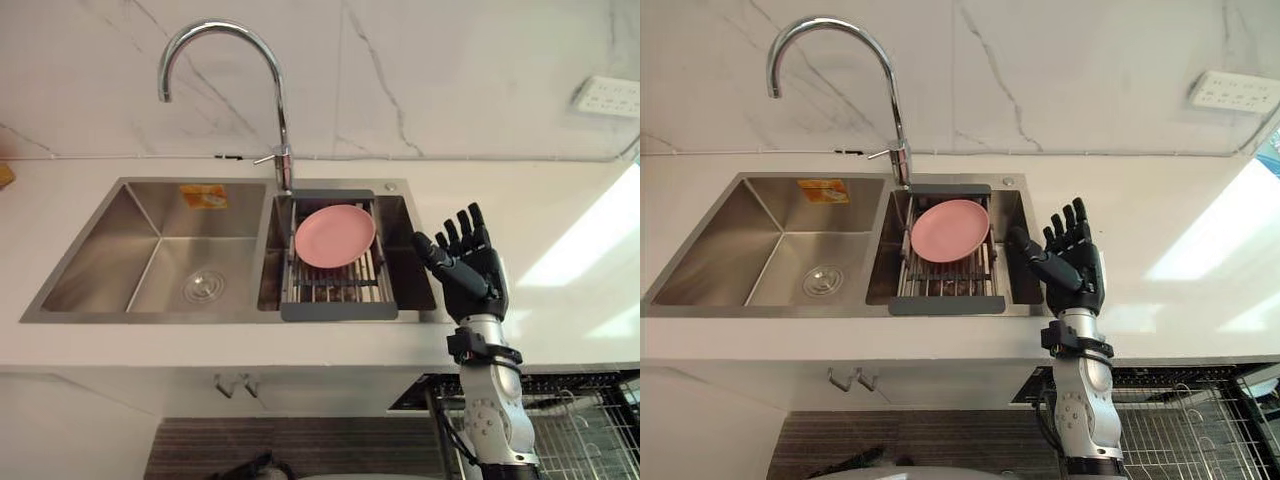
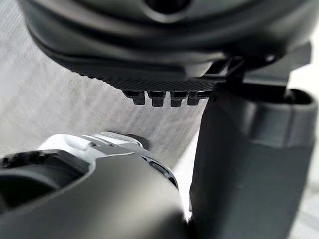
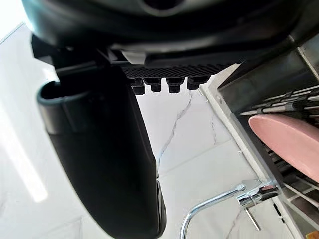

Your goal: Walk over to the sink, pick up the cup, carry it to the dishwasher, place the cup inside the dishwasher, then close the dishwasher door

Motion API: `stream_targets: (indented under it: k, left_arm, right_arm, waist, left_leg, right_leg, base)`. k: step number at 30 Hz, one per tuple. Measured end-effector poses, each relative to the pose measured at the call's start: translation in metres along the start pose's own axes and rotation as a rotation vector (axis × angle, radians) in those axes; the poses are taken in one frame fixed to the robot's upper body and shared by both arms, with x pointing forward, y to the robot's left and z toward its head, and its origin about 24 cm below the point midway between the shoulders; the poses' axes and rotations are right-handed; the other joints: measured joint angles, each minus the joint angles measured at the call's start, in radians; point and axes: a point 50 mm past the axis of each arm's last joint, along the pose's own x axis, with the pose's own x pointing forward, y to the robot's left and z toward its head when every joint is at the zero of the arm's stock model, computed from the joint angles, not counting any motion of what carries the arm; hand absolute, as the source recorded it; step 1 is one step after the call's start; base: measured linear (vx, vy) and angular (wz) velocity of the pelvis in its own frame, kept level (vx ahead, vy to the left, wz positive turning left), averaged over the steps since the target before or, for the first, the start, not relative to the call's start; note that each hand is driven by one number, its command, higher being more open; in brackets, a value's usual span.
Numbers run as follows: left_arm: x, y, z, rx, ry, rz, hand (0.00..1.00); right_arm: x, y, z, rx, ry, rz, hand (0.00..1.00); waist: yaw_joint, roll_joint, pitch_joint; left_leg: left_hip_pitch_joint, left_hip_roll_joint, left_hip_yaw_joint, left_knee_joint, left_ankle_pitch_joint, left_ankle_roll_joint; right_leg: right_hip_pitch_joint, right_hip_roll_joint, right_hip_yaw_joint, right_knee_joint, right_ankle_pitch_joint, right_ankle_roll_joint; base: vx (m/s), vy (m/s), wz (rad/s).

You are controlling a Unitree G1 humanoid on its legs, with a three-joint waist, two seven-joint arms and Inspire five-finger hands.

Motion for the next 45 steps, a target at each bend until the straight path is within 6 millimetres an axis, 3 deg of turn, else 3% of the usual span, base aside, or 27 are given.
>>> stream_targets:
  k: [2,4,6,7,8,9,10,11,12,14,15,16,17,19,21,22,23,25,27,32,37,42,45]
  left_arm:
    - [0.0,-0.004,-0.004,-0.071,0.009,0.002,1.0]
    - [0.0,-0.002,-0.01,-0.115,0.029,0.01,1.0]
    - [0.0,0.003,-0.012,-0.133,0.028,0.024,1.0]
    - [-0.001,0.004,-0.014,-0.133,0.035,0.03,1.0]
    - [0.0,0.006,-0.018,-0.133,0.053,0.044,1.0]
    - [0.0,0.012,-0.015,-0.12,0.055,0.054,1.0]
    - [0.0,0.014,-0.011,-0.102,0.054,0.06,1.0]
    - [0.001,0.015,-0.005,-0.062,0.055,0.063,1.0]
    - [0.002,0.013,-0.004,-0.043,0.061,0.059,1.0]
    - [0.002,0.011,-0.005,-0.016,0.067,0.034,1.0]
    - [0.002,0.011,-0.006,-0.005,0.072,0.027,1.0]
    - [0.002,0.012,-0.006,0.021,0.079,0.024,1.0]
    - [0.002,0.012,-0.006,0.033,0.081,0.022,1.0]
    - [0.001,0.012,-0.007,0.066,0.092,0.019,1.0]
    - [0.001,0.013,-0.006,0.075,0.103,0.02,1.0]
    - [0.001,0.015,-0.006,0.082,0.114,0.026,1.0]
    - [0.001,0.015,-0.004,0.082,0.11,0.023,1.0]
    - [0.001,0.01,-0.007,0.082,0.118,0.011,1.0]
    - [0.001,0.01,-0.005,0.084,0.112,0.009,1.0]
    - [0.001,0.01,-0.004,0.117,0.106,-0.008,1.0]
    - [0.002,0.011,-0.004,0.138,0.094,-0.005,1.0]
    - [0.002,0.012,-0.004,0.16,0.086,-0.001,1.0]
    - [0.001,0.014,-0.006,0.177,0.096,-0.011,1.0]
  right_arm:
    - [0.009,0.008,0.009,-0.014,-0.036,0.029,1.0]
    - [0.014,0.013,0.014,-0.004,-0.072,0.032,1.0]
    - [0.014,0.011,0.019,-0.002,-0.109,0.014,1.0]
    - [0.013,0.009,0.021,-0.005,-0.115,0.005,1.0]
    - [0.01,0.002,0.021,-0.006,-0.122,-0.028,1.0]
    - [0.004,-0.002,0.017,0.008,-0.109,-0.076,1.0]
    - [0.002,-0.003,0.015,0.018,-0.103,-0.089,1.0]
    - [-0.002,-0.005,0.013,0.03,-0.097,-0.116,1.0]
    - [-0.008,-0.009,0.01,0.035,-0.083,-0.154,1.0]
    - [-0.013,-0.013,0.007,0.045,-0.071,-0.194,1.0]
    - [-0.014,-0.013,0.006,0.049,-0.069,-0.203,1.0]
    - [-0.014,-0.014,0.006,0.049,-0.069,-0.209,1.0]
    - [-0.014,-0.014,0.006,0.05,-0.069,-0.21,1.0]
    - [-0.013,-0.012,0.005,0.053,-0.069,-0.204,1.0]
    - [-0.011,-0.008,0.006,0.06,-0.078,-0.186,1.0]
    - [-0.01,-0.004,0.009,0.06,-0.089,-0.169,1.0]
    - [-0.01,-0.004,0.01,0.054,-0.092,-0.164,1.0]
    - [-0.01,-0.008,0.011,0.04,-0.092,-0.174,1.0]
    - [-0.011,-0.012,0.013,0.033,-0.097,-0.191,1.0]
    - [-0.012,-0.026,0.026,0.012,-0.151,-0.215,1.0]
    - [-0.01,-0.026,0.031,-0.046,-0.148,-0.108,1.0]
    - [-0.003,-0.025,0.039,-0.36,-0.064,0.07,1.0]
    - [0.004,-0.026,0.044,-0.664,0.025,0.21,1.0]
  waist:
    - [0.013,0.012,0.011]
    - [0.014,0.016,0.011]
    - [-0.001,0.016,0.011]
    - [-0.009,0.019,0.009]
    - [-0.016,0.005,0.009]
    - [-0.016,-0.026,-0.009]
    - [-0.022,-0.042,-0.015]
    - [-0.037,-0.057,-0.011]
    - [-0.037,-0.055,-0.013]
    - [-0.033,-0.046,-0.013]
    - [-0.032,-0.043,-0.011]
    - [-0.032,-0.041,-0.007]
    - [-0.033,-0.04,-0.004]
    - [-0.034,-0.032,0.0]
    - [-0.031,-0.035,-0.001]
    - [-0.029,-0.048,-0.009]
    - [-0.029,-0.06,-0.013]
    - [-0.027,-0.04,-0.011]
    - [-0.028,-0.041,-0.011]
    - [-0.029,-0.044,-0.013]
    - [-0.031,-0.045,-0.014]
    - [-0.033,-0.046,-0.022]
    - [-0.036,-0.048,-0.038]
  left_leg:
    - [-0.012,-0.002,-0.026,0.044,-0.008,-0.009]
    - [0.002,0.027,-0.035,0.03,-0.037,0.011]
    - [0.05,0.083,-0.04,-0.091,-0.024,-0.01]
    - [0.07,0.088,-0.038,-0.145,-0.012,-0.025]
    - [0.106,0.071,-0.024,-0.222,0.018,-0.077]
    - [0.12,0.014,0.006,-0.268,0.022,-0.056]
    - [0.111,-0.01,0.007,-0.271,0.021,-0.043]
    - [0.096,-0.039,0.003,-0.251,0.009,-0.019]
    - [0.095,-0.052,0.003,-0.241,-0.005,-0.002]
    - [0.113,-0.064,0.012,-0.257,-0.016,0.015]
    - [0.129,-0.066,0.017,-0.274,-0.017,0.024]
    - [0.161,-0.072,0.018,-0.306,-0.012,0.033]
    - [0.18,-0.068,0.017,-0.322,-0.008,0.039]
    - [0.237,-0.063,0.015,-0.364,-0.005,0.047]
    - [0.244,-0.062,0.018,-0.377,-0.005,0.047]
    - [0.231,-0.075,0.02,-0.378,-0.005,0.046]
    - [0.231,-0.085,0.018,-0.378,-0.006,0.044]
    - [0.23,-0.07,0.018,-0.378,-0.013,0.028]
    - [0.23,-0.05,0.017,-0.378,-0.017,0.014]
    - [0.247,-0.024,0.031,-0.396,-0.018,-0.007]
    - [0.274,-0.024,0.069,-0.424,-0.015,-0.011]
    - [0.289,-0.031,0.094,-0.443,-0.015,-0.011]
    - [0.296,-0.034,0.103,-0.454,-0.015,-0.011]
  right_leg:
    - [0.01,-0.014,0.011,-0.001,-0.004,-0.001]
    - [0.003,-0.03,0.027,0.001,-0.01,-0.003]
    - [0.001,-0.062,0.043,-0.001,-0.005,0.03]
    - [0.0,-0.071,0.044,-0.002,-0.005,0.046]
    - [0.003,-0.105,0.049,-0.004,-0.002,0.081]
    - [-0.011,-0.156,0.056,-0.006,0.003,0.087]
    - [-0.019,-0.179,0.056,-0.002,0.01,0.085]
    - [-0.032,-0.212,0.05,0.022,0.045,0.105]
    - [-0.057,-0.231,0.051,0.072,0.068,0.102]
    - [-0.119,-0.254,0.063,0.188,0.091,0.068]
    - [-0.154,-0.261,0.078,0.254,0.11,0.032]
    - [-0.191,-0.269,0.1,0.339,0.131,-0.044]
    - [-0.211,-0.27,0.122,0.385,0.125,-0.062]
    - [-0.247,-0.215,0.152,0.487,-0.012,-0.027]
    - [-0.262,-0.156,0.144,0.412,-0.047,-0.021]
    - [-0.272,-0.11,0.161,0.288,0.001,-0.027]
    - [-0.272,-0.107,0.149,0.266,0.009,-0.021]
    - [-0.223,-0.082,0.162,0.167,0.026,0.009]
    - [-0.192,-0.054,0.155,0.103,0.045,0.014]
    - [-0.15,-0.013,0.159,0.015,0.079,0.003]
    - [-0.144,-0.001,0.187,-0.015,0.094,0.005]
    - [-0.142,0.0,0.203,-0.036,0.107,0.012]
    - [-0.142,-0.001,0.207,-0.041,0.109,0.015]
  base:
    - [-0.03,0.101,-0.11]
    - [-0.01,0.127,-0.25]
    - [0.08,0.172,-0.14]
    - [0.14,0.282,-0.07]
    - [0.17,0.3,-0.15]
    - [0.19,0.295,-0.1]
    - [0.2,0.252,0.07]
    - [0.23,0.301,0.21]
    - [0.22,0.295,0.18]
    - [0.15,0.233,-0.08]
    - [0.13,0.227,-0.13]
    - [0.11,0.179,-0.07]
    - [0.14,0.156,0.05]
    - [0.13,0.074,0.09]
    - [0.1,0.006,0.01]
    - [0.09,-0.042,0.03]
    - [0.09,-0.073,0.01]
    - [0.07,-0.072,-0.05]
    - [0.04,-0.08,-0.06]
    - [0.01,-0.076,-0.11]
    - [0.01,-0.017,-0.19]
    - [-0.01,-0.006,-0.13]
    - [-0.02,-0.007,-0.07]
